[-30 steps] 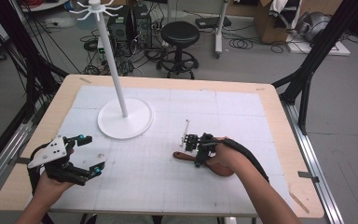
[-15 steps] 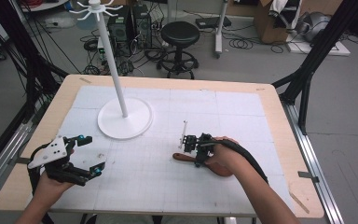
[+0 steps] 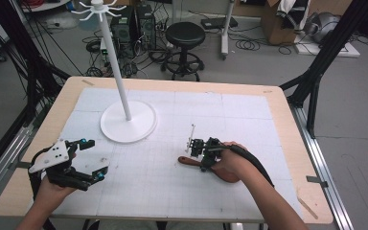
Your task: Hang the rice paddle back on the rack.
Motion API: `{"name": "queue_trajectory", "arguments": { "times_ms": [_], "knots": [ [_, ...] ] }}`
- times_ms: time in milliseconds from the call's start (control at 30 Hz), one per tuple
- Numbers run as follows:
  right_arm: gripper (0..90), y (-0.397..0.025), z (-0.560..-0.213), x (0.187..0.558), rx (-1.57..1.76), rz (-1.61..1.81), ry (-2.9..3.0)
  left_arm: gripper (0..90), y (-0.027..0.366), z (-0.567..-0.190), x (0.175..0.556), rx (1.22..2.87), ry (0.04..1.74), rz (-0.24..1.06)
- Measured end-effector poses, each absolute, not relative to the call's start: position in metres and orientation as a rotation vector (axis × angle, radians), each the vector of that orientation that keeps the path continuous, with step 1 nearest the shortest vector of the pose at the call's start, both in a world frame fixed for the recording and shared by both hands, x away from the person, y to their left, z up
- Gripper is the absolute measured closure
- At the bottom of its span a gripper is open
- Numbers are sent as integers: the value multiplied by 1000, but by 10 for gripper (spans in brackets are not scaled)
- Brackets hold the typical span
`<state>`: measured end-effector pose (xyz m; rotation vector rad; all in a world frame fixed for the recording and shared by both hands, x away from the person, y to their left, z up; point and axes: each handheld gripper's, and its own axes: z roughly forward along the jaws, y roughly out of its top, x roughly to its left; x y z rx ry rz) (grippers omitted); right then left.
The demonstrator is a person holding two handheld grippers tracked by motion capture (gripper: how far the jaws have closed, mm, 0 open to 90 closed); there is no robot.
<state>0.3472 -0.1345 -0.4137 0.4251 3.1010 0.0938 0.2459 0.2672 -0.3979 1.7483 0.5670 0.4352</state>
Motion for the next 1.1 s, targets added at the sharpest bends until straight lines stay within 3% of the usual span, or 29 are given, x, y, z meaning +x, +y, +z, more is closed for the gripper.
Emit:
{"name": "queue_trajectory", "arguments": {
  "times_ms": [1100],
  "knots": [
    [786,-149,-411,349,429,253,3101,18,268,-399,247,1752,575,436]
  ]
}}
